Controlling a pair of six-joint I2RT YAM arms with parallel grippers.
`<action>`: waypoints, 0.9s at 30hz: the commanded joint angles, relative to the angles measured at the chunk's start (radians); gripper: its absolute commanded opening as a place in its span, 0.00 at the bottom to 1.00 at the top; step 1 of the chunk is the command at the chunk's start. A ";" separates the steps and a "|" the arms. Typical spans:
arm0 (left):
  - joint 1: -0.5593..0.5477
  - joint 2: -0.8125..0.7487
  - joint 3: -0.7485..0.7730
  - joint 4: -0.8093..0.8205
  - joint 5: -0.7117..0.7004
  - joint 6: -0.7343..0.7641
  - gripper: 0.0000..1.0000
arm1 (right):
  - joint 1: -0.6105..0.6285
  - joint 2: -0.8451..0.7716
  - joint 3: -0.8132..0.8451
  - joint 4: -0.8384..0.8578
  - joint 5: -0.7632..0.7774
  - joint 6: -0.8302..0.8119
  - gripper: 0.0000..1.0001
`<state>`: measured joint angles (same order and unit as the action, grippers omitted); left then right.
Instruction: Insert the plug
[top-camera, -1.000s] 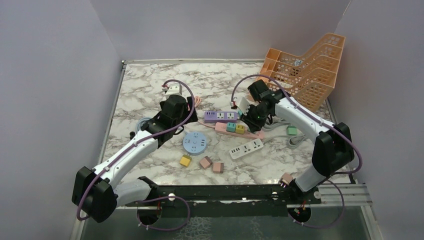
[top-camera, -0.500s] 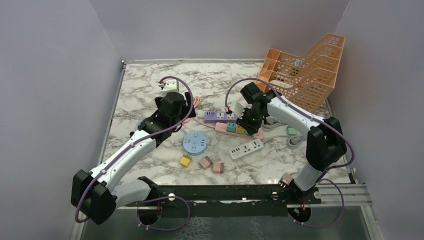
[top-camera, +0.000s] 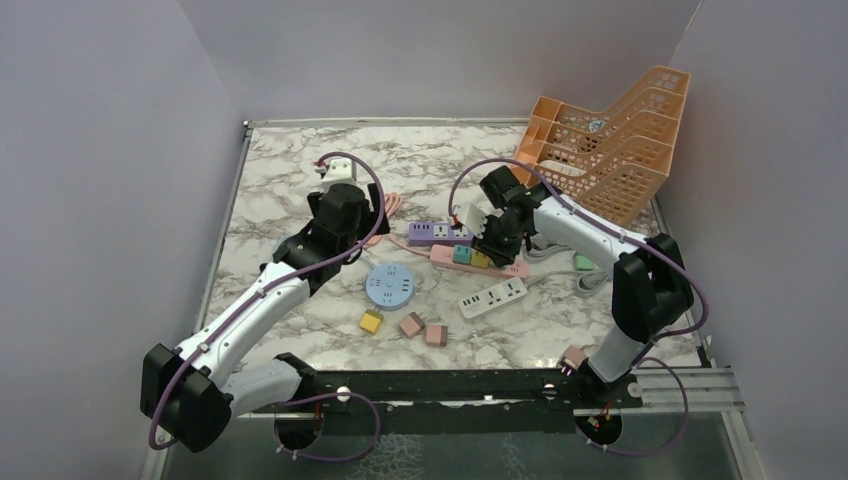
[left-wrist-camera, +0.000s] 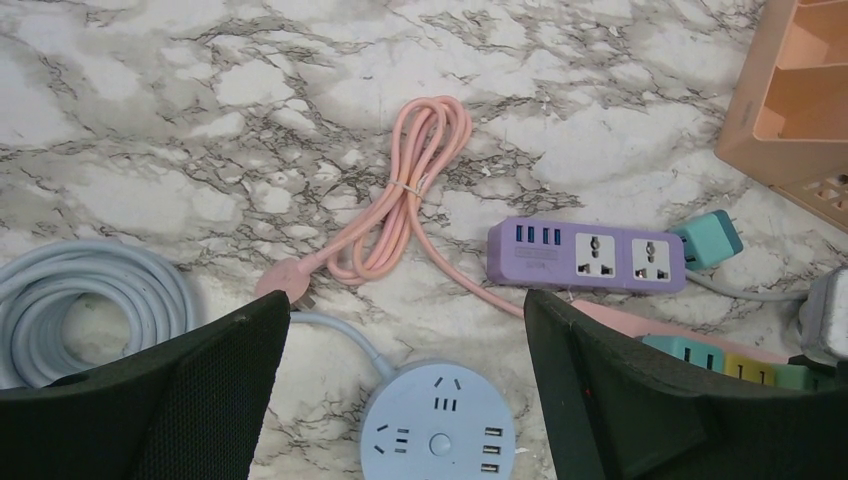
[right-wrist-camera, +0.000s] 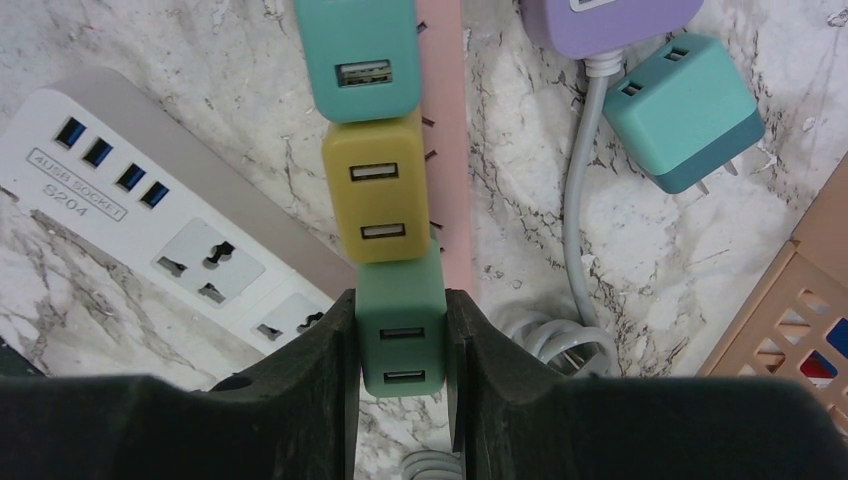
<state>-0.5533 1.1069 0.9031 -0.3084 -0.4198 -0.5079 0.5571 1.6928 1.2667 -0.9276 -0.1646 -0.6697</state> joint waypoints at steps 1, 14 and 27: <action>0.004 -0.025 0.011 0.016 0.008 0.015 0.89 | 0.006 0.014 -0.039 0.072 0.041 -0.041 0.01; 0.004 -0.015 0.002 0.023 0.027 0.021 0.89 | 0.006 0.042 -0.090 0.092 0.057 -0.063 0.02; 0.004 -0.033 -0.019 0.035 0.010 0.047 0.90 | -0.013 0.097 -0.251 0.185 -0.008 -0.079 0.01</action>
<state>-0.5533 1.1000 0.8993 -0.3000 -0.4091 -0.4808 0.5598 1.6791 1.1305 -0.7757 -0.1444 -0.7315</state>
